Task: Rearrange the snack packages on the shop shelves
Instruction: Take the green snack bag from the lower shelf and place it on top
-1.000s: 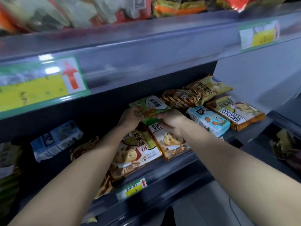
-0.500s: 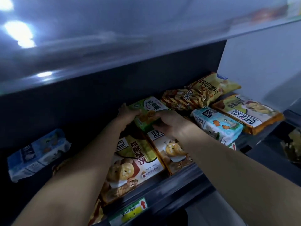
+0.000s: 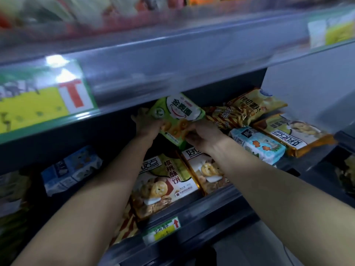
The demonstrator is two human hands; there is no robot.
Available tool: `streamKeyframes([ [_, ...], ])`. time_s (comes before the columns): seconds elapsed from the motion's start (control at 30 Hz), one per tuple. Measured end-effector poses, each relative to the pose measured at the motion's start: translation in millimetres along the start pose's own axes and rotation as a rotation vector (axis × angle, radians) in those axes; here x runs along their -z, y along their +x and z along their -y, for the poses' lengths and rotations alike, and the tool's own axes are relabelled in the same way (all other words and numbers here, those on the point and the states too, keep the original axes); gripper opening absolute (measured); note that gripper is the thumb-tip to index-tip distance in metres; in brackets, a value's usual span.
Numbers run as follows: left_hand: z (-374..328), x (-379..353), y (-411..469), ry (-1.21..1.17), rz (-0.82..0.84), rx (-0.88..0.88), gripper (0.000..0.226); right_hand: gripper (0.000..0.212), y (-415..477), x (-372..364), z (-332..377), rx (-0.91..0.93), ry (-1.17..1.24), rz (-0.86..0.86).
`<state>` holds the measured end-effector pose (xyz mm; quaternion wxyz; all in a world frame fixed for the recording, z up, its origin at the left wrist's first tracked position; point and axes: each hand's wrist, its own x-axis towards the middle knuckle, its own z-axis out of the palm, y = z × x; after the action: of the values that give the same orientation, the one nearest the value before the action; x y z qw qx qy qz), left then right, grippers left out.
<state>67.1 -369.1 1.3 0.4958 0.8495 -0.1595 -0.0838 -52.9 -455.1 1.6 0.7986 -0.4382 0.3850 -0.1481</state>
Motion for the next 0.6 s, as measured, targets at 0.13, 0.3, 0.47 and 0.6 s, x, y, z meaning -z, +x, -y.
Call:
streamKeyframes([
  [0.13,-8.4,26.8,-46.1,0.004,-0.055,-0.026,0.058,0.020,-43.3,-8.3,1.6,0.036,-0.081,-0.049],
  [0.3,-10.5,59.9,-116.4,0.081,-0.051,0.009,0.058,0.028,-116.3,-8.2,-13.6,0.068,-0.123,-0.069],
  [0.47,-13.0,94.1,-195.1,0.073,0.007,0.122,0.069,0.038,-193.2,-3.3,-32.1,0.096,-0.183,-0.072],
  [0.6,-18.2,128.5,-251.2,0.045,0.042,0.093,0.062,0.045,-246.1,-5.4,-41.5,0.166,-0.226,-0.067],
])
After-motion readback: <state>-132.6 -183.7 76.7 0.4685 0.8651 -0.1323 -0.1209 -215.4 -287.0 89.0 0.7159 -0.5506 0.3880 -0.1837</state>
